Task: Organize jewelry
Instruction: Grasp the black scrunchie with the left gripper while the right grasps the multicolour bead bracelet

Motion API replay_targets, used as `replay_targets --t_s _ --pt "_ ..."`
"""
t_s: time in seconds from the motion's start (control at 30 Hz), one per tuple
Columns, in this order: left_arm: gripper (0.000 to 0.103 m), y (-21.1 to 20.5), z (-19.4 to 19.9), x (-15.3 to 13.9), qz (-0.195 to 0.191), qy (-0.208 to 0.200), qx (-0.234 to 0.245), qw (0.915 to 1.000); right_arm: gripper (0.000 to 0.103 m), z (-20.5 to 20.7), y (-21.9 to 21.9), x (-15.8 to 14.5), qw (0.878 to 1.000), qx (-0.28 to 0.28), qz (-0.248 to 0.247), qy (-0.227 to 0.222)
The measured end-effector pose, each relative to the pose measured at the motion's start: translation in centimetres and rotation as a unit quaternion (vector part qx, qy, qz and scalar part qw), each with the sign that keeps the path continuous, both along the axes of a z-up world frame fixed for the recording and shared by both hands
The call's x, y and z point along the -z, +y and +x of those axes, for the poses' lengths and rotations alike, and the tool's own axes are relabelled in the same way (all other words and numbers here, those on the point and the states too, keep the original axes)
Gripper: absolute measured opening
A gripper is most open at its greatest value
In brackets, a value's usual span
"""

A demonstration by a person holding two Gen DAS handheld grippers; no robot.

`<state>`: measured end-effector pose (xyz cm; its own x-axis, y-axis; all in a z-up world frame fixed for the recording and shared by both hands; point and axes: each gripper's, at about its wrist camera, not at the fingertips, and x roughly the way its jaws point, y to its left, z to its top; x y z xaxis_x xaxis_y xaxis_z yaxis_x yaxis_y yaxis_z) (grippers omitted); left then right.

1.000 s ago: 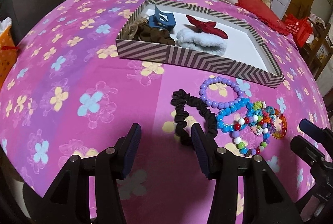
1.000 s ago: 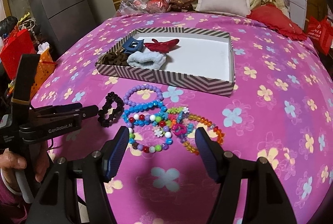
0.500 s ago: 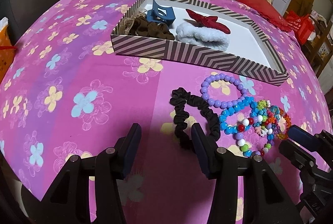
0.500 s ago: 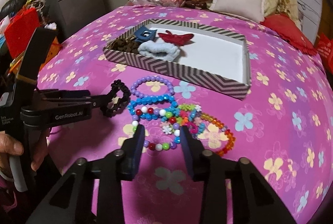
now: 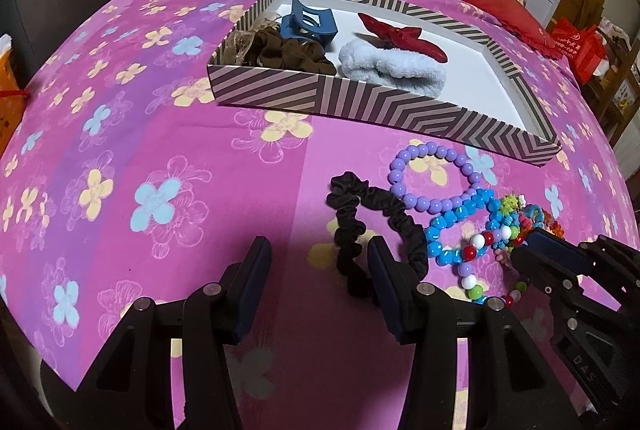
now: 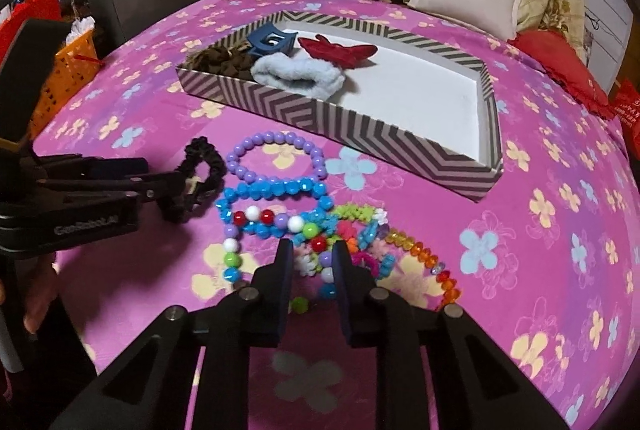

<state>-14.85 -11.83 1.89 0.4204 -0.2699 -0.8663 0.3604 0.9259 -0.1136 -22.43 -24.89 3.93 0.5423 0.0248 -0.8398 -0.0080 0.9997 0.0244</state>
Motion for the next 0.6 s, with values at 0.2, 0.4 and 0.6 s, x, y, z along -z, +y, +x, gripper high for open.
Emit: replay_targets --t_s 0.2,0.4,0.6 --pt "0.049 -0.6 0.2 0.0 0.008 -0.002 0.007 0.9999 0.019 0.5 0.6 0.7 1.000 -0.023 -0.016 0.003" --pt "0.012 -0.5 0.5 0.0 -0.017 0.004 0.025 0.9996 0.010 -0.3 0.3 -0.2 1.000 -0.028 -0.007 -0.010" --pt "0.004 -0.2 0.1 -0.2 -0.029 0.005 0.043 0.9986 0.010 -1.4 0.1 -2.1 0.999 -0.028 0.007 -0.032"
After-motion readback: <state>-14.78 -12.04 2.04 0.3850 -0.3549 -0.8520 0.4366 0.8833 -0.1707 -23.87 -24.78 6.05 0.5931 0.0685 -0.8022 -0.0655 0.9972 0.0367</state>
